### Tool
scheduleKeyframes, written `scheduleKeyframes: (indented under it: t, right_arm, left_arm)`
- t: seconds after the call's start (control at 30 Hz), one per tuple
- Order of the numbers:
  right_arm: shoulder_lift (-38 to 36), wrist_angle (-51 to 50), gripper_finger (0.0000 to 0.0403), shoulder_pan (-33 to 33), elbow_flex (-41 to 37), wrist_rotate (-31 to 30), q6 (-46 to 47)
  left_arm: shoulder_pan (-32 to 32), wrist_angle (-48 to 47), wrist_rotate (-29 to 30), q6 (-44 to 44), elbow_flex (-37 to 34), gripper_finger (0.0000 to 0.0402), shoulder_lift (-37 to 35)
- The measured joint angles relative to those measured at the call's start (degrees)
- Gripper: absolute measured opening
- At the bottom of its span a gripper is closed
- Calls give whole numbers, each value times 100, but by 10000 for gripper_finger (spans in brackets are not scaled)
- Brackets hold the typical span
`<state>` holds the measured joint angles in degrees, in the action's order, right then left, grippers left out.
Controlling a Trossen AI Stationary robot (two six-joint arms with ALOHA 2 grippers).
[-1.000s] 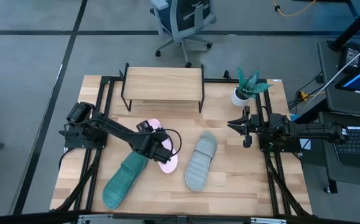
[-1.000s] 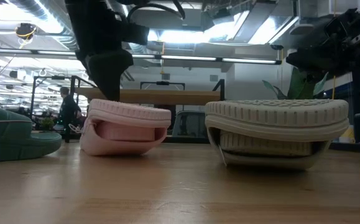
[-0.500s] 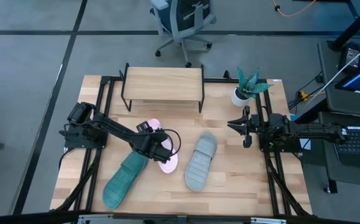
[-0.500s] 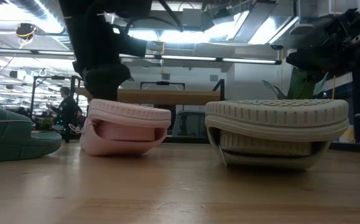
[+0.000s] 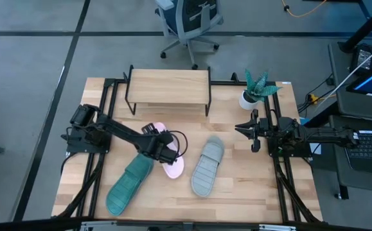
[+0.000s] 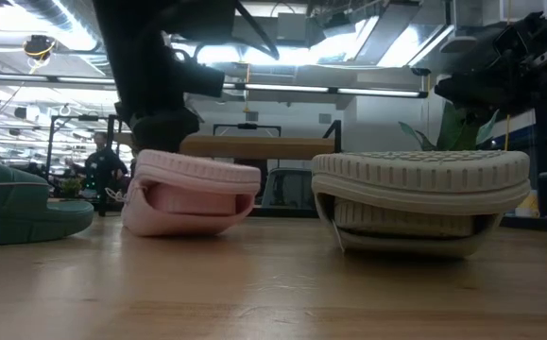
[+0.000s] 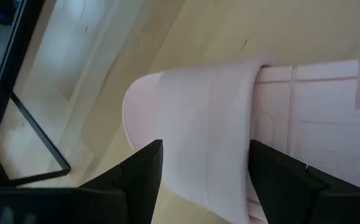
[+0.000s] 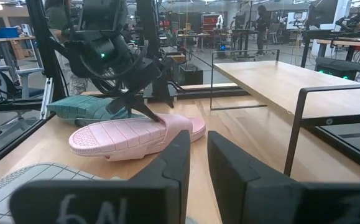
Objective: Pick and place slides into the shelf
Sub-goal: Put the pink pair of slides on the shelf
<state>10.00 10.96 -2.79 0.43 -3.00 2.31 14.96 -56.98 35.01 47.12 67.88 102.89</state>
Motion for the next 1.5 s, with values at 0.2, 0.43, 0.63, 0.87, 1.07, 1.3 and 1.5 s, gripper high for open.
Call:
scheduleKeyframes:
  t: [0.2, 0.43, 0.63, 0.87, 1.07, 1.3, 1.5]
  right_arm:
    - [0, 0, 58, 0, 0, -1, 0]
    - [0, 0, 58, 0, 0, -1, 0]
    - [0, -2, 58, 0, 0, -1, 0]
    - [0, 0, 58, 0, -1, -1, 0]
    - [0, 0, 58, 0, 0, -1, 0]
    - [0, 0, 58, 0, -1, -1, 0]
    - [0, 2, 58, 0, 0, -1, 0]
  left_arm:
    - [-161, 82, -3, -113, 0, 221, -4]
    - [-253, 118, -127, -161, -71, 221, -14]
    - [-249, 259, -116, -99, -278, 221, -35]
    - [-247, 268, -141, -106, -284, 221, -28]
    - [-249, 295, -223, -101, -291, 201, -20]
    - [-249, 355, -305, -102, -291, 130, -13]
    - [-249, 449, -319, -124, -295, 74, -9]
